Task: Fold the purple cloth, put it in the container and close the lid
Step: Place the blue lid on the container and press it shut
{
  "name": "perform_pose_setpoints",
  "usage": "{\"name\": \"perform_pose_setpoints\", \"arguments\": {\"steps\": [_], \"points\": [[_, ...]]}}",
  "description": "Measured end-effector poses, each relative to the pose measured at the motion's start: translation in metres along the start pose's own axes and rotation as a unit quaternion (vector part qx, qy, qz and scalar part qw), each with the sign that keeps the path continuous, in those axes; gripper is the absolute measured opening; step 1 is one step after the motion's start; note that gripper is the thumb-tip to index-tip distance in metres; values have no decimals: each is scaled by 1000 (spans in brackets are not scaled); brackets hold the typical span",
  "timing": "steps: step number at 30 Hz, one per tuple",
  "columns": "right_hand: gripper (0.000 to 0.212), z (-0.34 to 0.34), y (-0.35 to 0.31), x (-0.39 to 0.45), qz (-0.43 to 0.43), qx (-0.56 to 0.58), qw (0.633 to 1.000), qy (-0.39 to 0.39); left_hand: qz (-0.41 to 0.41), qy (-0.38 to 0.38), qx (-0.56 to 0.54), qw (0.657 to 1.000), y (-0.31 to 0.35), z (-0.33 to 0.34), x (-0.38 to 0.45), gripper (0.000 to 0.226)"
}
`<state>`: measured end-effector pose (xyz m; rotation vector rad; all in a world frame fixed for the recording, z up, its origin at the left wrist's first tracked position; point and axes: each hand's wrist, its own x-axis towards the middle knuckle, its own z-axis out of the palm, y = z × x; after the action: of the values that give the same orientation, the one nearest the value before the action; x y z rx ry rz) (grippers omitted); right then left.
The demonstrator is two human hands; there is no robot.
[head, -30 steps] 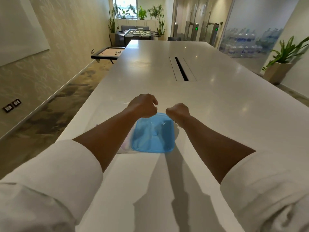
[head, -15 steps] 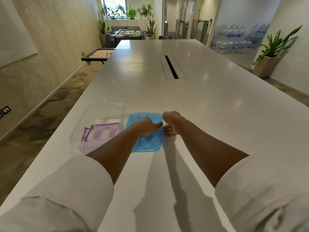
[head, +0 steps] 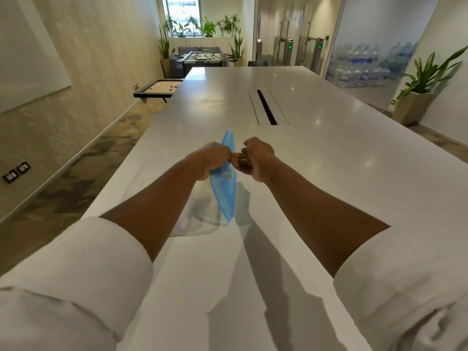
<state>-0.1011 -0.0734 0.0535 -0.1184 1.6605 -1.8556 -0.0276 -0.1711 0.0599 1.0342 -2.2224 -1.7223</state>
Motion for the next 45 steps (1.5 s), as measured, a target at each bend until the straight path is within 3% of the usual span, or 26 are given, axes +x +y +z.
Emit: {"name": "perform_pose_setpoints", "arguments": {"steps": [9, 13, 18, 20, 24, 30, 40, 45], "points": [[16, 34, 3, -2, -65, -183, 979, 70, -9, 37, -256, 966, -14, -61, -1, 8], [45, 45, 17, -3, -43, -217, 971, 89, -20, 51, -269, 962, -26, -88, -1, 25], [30, 63, 35, -6, -16, -182, 982, 45, -27, 57, -332, 941, -38, -109, -10, 42], [35, 73, 42, -8, -20, -186, 981, 49, -27, 68, -338, 938, -44, -116, -13, 42], [50, 90, 55, -7, -51, -201, 976, 63, -23, 138, -223, 965, -59, -130, -14, 29], [42, 111, 74, -12, -86, -210, 970, 89, -20, 261, -49, 964, -85, -141, -11, 33], [43, 128, 90, -15, -77, -282, 950, 109, -11, 326, 137, 935, -131, -152, -15, 51], [44, 129, 97, -16, -73, -317, 939, 115, -7, 339, 151, 929, -138, -147, -16, 49]]}}
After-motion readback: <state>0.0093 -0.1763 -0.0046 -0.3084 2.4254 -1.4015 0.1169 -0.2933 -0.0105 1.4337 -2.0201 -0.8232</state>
